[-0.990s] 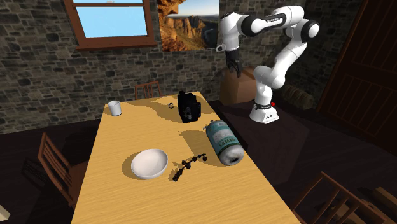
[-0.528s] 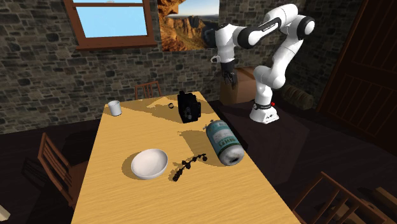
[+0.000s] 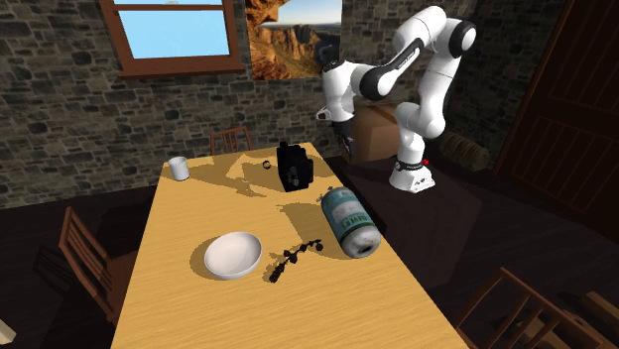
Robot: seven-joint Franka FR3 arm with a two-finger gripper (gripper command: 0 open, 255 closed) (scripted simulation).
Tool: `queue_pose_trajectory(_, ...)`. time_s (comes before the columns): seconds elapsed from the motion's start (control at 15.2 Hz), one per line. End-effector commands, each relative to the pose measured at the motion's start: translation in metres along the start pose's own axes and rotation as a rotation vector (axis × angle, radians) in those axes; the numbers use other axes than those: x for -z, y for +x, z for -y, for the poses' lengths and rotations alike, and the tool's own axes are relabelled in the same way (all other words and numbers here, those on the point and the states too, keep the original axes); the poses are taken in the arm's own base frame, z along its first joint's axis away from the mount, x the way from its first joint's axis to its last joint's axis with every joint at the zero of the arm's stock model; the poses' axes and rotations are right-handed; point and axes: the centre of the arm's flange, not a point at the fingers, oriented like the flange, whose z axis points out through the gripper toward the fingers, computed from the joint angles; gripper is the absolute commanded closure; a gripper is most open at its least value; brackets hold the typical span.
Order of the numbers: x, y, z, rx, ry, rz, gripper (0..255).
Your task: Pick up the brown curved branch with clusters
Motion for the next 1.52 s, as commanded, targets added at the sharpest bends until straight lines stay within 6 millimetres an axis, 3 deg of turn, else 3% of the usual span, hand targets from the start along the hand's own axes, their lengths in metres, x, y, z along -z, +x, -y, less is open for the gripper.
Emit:
queue_pose_trajectory(0.0, -0.011, 0.019, 0.014, -0.010, -0.004, -0.005, 0)
queue_pose_trajectory(1.45, -0.129, 0.241, 0.159, -0.114, -0.059, -0.046, 0)
